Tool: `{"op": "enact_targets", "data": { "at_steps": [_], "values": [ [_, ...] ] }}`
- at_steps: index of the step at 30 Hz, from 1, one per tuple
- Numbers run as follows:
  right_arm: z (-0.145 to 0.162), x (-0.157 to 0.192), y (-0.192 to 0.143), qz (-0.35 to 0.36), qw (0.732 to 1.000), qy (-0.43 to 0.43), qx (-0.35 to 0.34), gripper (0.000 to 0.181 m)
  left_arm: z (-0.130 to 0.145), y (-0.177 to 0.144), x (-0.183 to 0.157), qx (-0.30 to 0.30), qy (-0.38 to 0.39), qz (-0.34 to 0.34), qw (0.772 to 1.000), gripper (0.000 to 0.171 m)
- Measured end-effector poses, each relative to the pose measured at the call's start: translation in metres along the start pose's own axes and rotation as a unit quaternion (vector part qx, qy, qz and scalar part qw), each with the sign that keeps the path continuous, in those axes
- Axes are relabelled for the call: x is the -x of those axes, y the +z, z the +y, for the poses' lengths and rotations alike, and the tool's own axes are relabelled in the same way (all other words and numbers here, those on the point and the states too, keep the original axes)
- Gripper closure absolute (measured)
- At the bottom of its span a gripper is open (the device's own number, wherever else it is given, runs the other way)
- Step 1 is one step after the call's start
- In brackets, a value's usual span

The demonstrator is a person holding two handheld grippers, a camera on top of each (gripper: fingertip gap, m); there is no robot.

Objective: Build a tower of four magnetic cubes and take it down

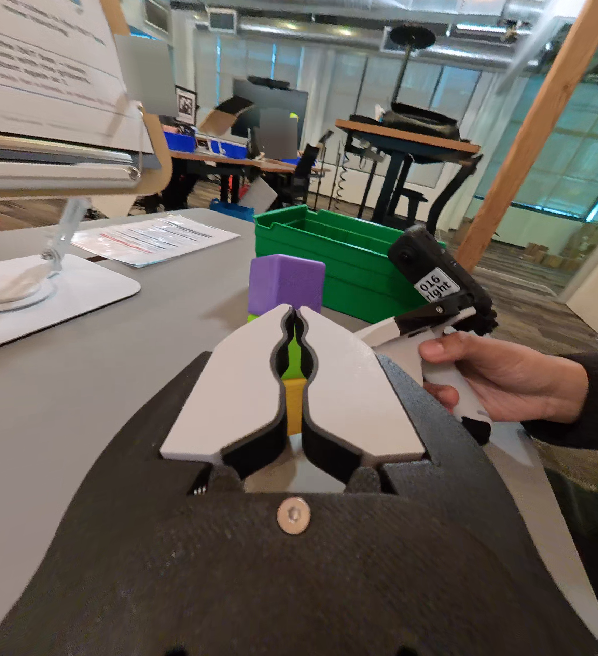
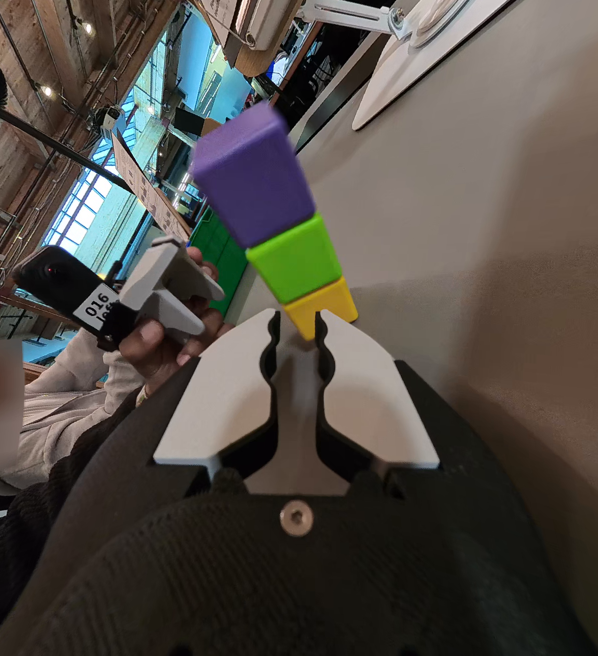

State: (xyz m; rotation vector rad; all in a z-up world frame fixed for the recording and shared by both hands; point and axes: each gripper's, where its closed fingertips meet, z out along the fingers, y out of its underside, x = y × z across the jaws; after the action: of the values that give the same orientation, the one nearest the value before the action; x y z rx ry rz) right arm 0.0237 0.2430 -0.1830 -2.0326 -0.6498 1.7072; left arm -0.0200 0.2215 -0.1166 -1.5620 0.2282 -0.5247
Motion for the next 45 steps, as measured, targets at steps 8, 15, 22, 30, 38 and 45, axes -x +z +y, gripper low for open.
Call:
{"op": "enact_targets", "data": {
  "at_steps": [8, 15, 22, 30, 38, 45],
  "values": [
    [0.003, 0.001, 0.002, 0.008, 1.0, -0.022, 0.009, 0.16, 0.005, 0.0, 0.006, 0.022, -0.012, 0.004, 1.0, 0.151],
    [0.006, 0.009, -0.006, 0.022, 0.999, -0.038, 0.019, 0.159, 0.029, 0.016, 0.015, 0.144, 0.004, -0.044, 0.989, 0.106],
    [0.014, 0.028, -0.02, 0.019, 0.998, -0.044, 0.044, 0.156, 0.067, 0.058, 0.031, 0.345, 0.191, -0.088, 0.915, 0.09],
    [0.025, 0.01, -0.042, 0.078, 0.985, -0.129, 0.087, 0.153, 0.079, 0.128, 0.041, 0.442, 0.21, -0.068, 0.869, 0.093],
    [0.013, 0.005, -0.044, 0.04, 0.996, -0.057, 0.06, 0.153, 0.109, 0.13, 0.056, 0.562, 0.185, -0.029, 0.806, 0.12],
    [0.017, 0.014, -0.043, 0.027, 0.995, -0.07, 0.069, 0.154, 0.086, 0.129, 0.022, 0.415, 0.08, 0.052, 0.905, 0.121]
  ]
}}
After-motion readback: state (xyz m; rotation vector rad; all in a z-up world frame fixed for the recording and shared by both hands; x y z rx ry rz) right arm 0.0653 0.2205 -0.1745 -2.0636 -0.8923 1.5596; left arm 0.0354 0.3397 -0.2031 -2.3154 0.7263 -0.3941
